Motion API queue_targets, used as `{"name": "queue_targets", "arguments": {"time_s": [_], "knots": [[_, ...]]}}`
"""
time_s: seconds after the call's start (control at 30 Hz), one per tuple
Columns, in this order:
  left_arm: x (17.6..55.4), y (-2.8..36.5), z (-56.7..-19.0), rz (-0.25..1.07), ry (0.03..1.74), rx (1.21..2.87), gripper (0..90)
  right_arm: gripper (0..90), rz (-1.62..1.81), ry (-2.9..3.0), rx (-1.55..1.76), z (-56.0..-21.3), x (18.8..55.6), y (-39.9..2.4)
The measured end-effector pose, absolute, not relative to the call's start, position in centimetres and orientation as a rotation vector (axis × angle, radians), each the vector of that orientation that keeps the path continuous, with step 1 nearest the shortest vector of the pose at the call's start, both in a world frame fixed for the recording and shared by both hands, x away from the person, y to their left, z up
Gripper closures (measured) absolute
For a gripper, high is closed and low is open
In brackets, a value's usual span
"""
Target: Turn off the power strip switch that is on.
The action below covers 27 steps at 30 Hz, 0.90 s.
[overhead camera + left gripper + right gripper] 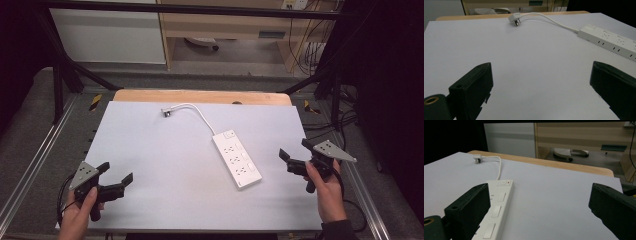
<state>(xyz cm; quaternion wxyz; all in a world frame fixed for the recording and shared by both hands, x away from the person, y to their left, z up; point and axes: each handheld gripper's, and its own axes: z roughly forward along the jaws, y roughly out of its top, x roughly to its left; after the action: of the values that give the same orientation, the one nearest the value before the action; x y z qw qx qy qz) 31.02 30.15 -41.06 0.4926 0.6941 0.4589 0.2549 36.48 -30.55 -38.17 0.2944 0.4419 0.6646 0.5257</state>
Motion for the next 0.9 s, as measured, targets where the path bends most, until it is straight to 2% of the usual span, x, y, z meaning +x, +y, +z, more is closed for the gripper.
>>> {"name": "queue_targets", "arguments": {"time_s": [0.4, 0.9], "knots": [[31.0, 30.2, -41.1, 0.614, 1.113, 1.689, 4.6, 4.7, 1.368, 1.765, 1.232, -41.1, 36.3, -31.5], [31.0, 30.0, -41.0, 0.612, 1.103, 1.695, 4.7, 4.6, 1.226, 1.933, 1.32, -45.0, 36.7, -29.2]]}}
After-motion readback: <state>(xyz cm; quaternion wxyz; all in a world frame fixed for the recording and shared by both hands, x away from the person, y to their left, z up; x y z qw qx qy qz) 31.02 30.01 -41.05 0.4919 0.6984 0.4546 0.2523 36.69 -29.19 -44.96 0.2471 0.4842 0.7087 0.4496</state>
